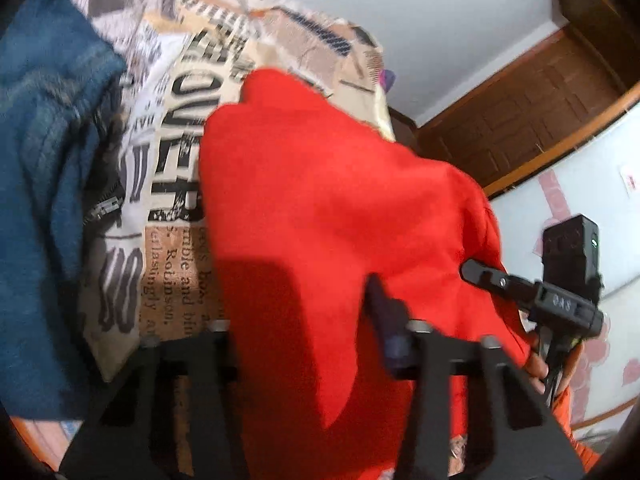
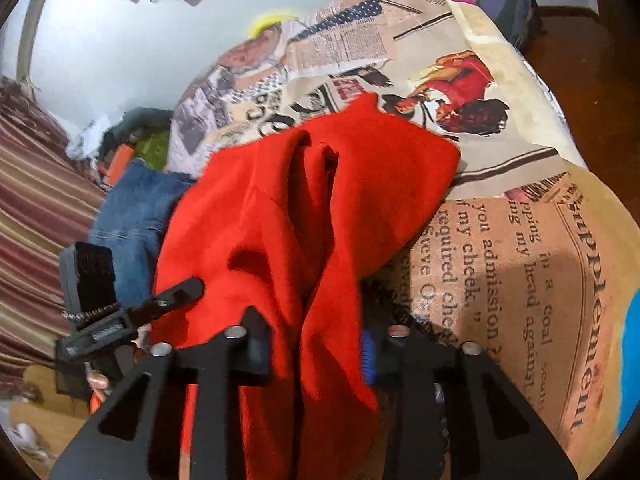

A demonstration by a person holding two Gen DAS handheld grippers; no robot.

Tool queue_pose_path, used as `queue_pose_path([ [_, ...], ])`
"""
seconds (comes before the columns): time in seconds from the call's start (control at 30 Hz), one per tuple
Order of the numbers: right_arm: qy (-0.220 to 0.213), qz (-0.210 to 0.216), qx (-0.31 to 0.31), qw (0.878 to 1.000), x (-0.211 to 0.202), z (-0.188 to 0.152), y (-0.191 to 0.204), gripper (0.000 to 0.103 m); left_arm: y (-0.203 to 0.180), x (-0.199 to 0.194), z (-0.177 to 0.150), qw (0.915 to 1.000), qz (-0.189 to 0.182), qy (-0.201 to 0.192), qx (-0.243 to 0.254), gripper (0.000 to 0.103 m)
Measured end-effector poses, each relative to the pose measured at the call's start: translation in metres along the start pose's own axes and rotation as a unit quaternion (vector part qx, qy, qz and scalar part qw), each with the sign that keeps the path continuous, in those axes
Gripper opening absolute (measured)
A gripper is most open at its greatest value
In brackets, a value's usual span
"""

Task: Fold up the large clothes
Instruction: 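Grasp the folded red jacket with both grippers and lift it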

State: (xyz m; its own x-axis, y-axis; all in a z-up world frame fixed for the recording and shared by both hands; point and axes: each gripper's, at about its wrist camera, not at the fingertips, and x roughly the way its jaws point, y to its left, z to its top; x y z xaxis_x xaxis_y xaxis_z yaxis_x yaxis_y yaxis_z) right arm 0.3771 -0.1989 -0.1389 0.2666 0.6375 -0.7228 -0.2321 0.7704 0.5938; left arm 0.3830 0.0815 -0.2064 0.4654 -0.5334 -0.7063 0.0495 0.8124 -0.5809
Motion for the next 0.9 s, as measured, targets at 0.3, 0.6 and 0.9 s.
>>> queue_pose_path([
  [0.3, -0.029, 0.011, -0.048, 0.998, -0.043, 0.000, 0.054, 0.022, -0.055, -0.072, 0.001, 0.9958, 0.012, -0.055, 0.073, 0.026],
  [0.6, -0.085, 0.050, -0.139, 0.985, -0.063, 0.025, 0.158, 0.022, -0.058, -0.198, 0.027, 0.9756, 0.044, -0.176, 0.123, 0.026],
  [0.9, -0.089, 0.105, -0.205, 0.969, 0.014, 0.053, 0.257, 0.022, 0.011, -0.278, 0.056, 0.9585, 0.126, -0.236, 0.098, 0.026],
])
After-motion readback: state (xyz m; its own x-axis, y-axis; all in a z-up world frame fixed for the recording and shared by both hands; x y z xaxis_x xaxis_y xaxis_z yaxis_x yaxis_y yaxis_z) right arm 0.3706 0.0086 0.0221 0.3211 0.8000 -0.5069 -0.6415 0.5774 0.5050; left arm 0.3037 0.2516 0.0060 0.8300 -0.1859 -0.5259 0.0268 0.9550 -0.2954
